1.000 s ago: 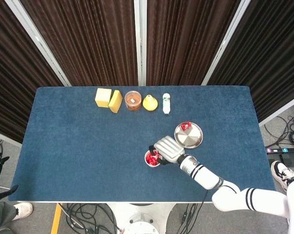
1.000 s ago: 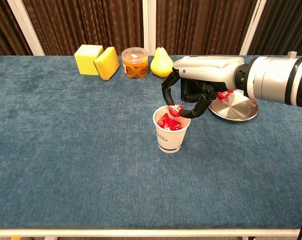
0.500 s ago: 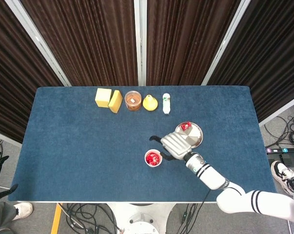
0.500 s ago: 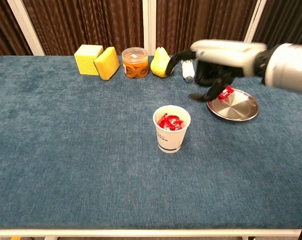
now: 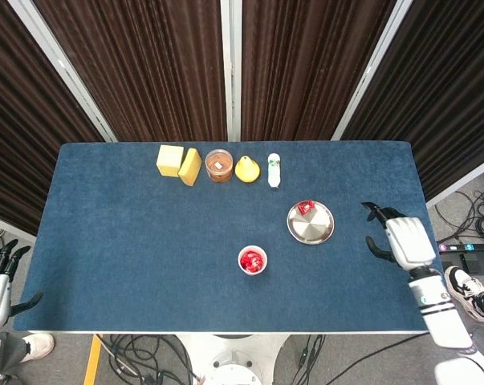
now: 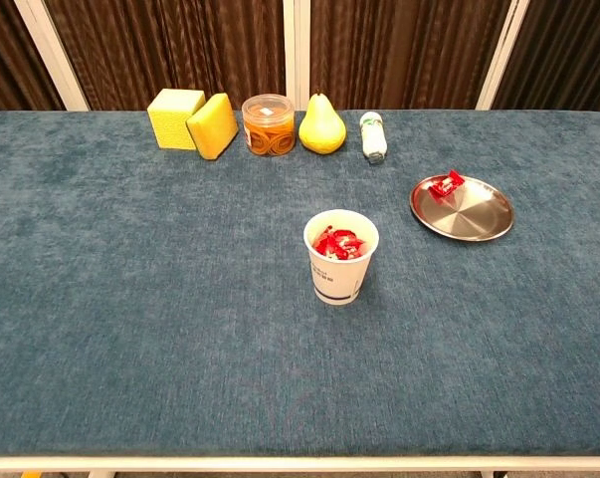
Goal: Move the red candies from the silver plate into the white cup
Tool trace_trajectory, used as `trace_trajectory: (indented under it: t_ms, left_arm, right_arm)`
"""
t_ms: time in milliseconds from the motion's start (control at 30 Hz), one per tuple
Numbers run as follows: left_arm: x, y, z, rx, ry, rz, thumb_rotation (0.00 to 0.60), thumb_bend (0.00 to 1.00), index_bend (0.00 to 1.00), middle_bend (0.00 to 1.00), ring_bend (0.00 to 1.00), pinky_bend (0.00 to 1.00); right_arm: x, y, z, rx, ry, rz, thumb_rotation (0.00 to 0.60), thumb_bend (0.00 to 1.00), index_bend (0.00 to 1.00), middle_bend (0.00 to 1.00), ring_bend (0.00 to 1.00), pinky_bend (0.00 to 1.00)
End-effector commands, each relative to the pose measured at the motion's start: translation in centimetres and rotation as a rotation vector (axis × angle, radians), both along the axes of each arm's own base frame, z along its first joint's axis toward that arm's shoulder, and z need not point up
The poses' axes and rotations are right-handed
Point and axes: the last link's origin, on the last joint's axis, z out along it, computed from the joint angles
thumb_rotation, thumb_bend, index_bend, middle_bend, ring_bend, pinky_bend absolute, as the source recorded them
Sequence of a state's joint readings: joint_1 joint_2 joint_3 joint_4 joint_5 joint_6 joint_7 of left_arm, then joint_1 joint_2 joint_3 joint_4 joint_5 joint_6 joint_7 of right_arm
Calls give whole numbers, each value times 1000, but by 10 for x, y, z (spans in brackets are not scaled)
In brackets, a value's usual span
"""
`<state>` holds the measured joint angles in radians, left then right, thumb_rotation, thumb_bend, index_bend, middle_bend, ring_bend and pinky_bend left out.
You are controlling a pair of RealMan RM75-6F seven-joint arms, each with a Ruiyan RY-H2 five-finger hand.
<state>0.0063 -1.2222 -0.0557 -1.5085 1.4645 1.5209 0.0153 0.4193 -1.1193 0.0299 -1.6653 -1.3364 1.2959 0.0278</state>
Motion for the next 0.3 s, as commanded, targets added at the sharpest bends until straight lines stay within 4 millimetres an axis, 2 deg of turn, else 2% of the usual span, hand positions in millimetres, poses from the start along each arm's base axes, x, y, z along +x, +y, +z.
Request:
trace_trajectory:
  t_ms: [33, 200, 300]
  left_arm:
    - [6, 4, -2, -14, -5, -20, 600, 0, 216, 172, 141, 163]
    - [12, 7, -4, -27, -1, -32, 600, 0, 216, 172, 141, 163]
    - [13, 7, -4, -28, 2, -30, 600, 0, 216, 172, 141, 163]
  right_arm:
    - [-28, 50, 24, -26, -3, -42, 600, 346, 11, 27, 0, 6]
    - [-35, 78, 33, -74, -22, -44, 600, 347, 0, 4, 0, 0]
    - [-36, 83, 36, -81, -39, -45, 600, 345, 0, 4, 0, 0]
